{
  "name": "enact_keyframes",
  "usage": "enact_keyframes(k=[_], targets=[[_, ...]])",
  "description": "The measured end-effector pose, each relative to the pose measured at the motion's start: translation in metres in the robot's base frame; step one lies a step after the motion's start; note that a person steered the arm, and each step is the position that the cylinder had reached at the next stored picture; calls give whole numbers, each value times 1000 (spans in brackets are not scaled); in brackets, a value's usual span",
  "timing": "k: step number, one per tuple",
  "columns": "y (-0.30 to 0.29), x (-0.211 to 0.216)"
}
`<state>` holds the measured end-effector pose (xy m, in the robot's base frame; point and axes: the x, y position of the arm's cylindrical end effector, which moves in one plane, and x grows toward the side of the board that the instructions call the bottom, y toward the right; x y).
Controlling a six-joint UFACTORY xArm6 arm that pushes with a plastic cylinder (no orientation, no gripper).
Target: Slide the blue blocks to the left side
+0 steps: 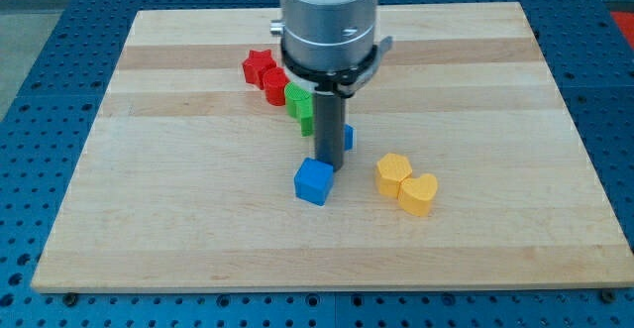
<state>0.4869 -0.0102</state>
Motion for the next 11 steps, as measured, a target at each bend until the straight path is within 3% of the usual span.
enact_keyframes(k=[1,3,4,6,7,9,10,11], targets=[[-12,0],[56,-5],[54,-20],[-12,-20],[-10,-20],[56,-18],[56,-56],[38,-57]])
